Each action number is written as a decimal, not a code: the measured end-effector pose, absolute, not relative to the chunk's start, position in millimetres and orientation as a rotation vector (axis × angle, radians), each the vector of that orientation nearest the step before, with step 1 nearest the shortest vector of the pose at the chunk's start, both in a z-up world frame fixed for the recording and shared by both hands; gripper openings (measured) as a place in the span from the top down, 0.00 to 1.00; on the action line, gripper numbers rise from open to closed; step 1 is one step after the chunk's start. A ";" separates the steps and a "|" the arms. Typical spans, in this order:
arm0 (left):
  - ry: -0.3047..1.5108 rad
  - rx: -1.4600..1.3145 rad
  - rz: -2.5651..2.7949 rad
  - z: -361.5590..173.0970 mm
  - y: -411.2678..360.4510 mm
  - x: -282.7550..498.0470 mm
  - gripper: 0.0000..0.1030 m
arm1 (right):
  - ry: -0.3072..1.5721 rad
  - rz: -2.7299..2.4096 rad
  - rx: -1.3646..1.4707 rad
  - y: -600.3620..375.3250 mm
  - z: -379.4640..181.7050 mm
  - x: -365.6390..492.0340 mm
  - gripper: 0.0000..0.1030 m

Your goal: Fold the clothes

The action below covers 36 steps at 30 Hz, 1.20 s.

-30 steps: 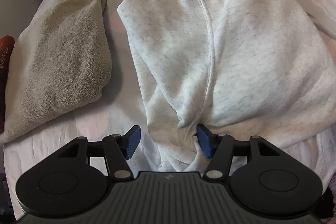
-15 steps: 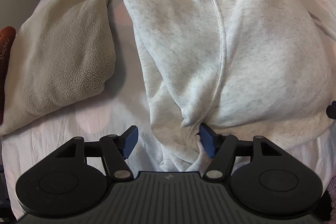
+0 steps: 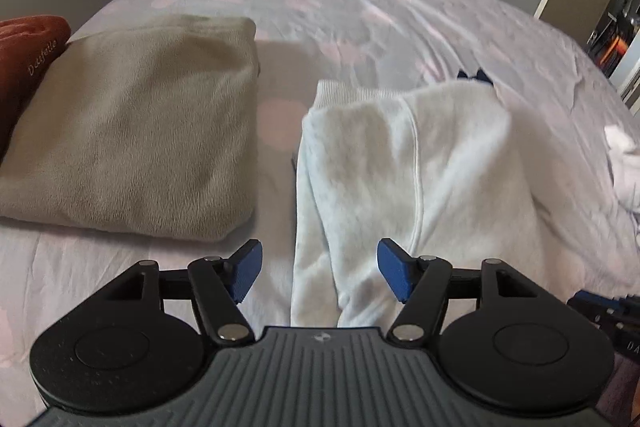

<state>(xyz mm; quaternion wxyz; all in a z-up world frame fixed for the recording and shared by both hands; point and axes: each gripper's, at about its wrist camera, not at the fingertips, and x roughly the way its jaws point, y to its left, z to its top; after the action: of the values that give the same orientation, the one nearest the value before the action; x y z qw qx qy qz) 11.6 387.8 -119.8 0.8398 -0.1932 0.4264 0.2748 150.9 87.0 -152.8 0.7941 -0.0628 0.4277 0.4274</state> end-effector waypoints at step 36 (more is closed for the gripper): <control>0.833 -0.295 0.751 -175.5 459.6 72.6 1.00 | 0.806 0.983 -0.346 261.9 -171.5 253.6 0.72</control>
<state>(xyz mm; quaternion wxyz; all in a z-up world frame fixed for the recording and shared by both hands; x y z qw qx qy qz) 72.6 459.6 -175.5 0.8365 -0.1391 0.3938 0.3548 253.6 261.9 -171.5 0.7909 -0.1605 0.3746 0.4565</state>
